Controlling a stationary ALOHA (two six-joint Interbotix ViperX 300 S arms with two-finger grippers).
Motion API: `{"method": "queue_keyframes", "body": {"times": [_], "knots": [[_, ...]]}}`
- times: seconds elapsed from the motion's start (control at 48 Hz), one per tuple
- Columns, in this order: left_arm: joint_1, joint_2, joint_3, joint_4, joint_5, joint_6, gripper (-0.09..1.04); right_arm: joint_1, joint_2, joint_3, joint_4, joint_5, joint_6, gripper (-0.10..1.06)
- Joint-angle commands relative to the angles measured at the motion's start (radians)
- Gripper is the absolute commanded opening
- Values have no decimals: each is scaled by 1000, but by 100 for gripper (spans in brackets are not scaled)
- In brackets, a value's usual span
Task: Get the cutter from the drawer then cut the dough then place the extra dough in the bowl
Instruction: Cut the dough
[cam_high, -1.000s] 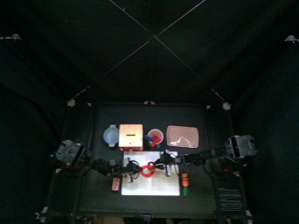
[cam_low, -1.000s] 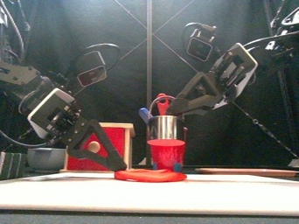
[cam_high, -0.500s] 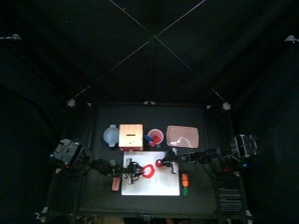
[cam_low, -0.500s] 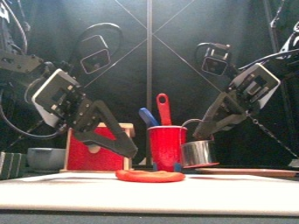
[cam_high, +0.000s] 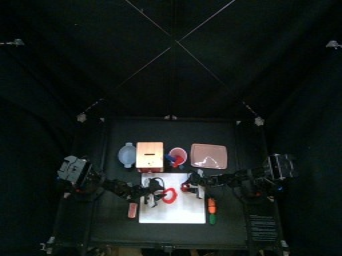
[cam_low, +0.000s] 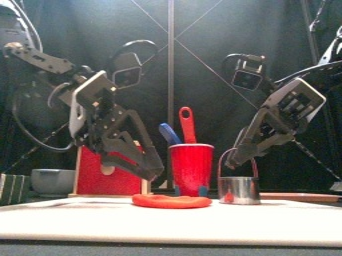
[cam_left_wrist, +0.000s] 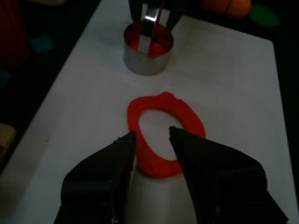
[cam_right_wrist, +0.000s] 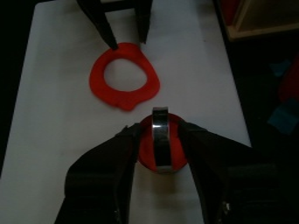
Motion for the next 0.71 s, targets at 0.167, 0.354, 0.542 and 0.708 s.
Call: {"method": "queue_keyframes", "body": {"times": [0.167, 0.354, 0.542, 0.708], "knots": [[63, 0, -97, 2, 144, 17, 78, 2, -78, -12, -31, -2, -2, 85], [80, 6, -95, 3, 150, 20, 78, -5, -141, -8, -54, -2, -2, 90], [91, 15, -94, 34, 167, 49, 78, -11, -173, -3, -66, -2, 0, 90], [101, 8, -103, 38, 219, 86, 78, -15, -176, -3, -67, -2, 2, 90]]}}
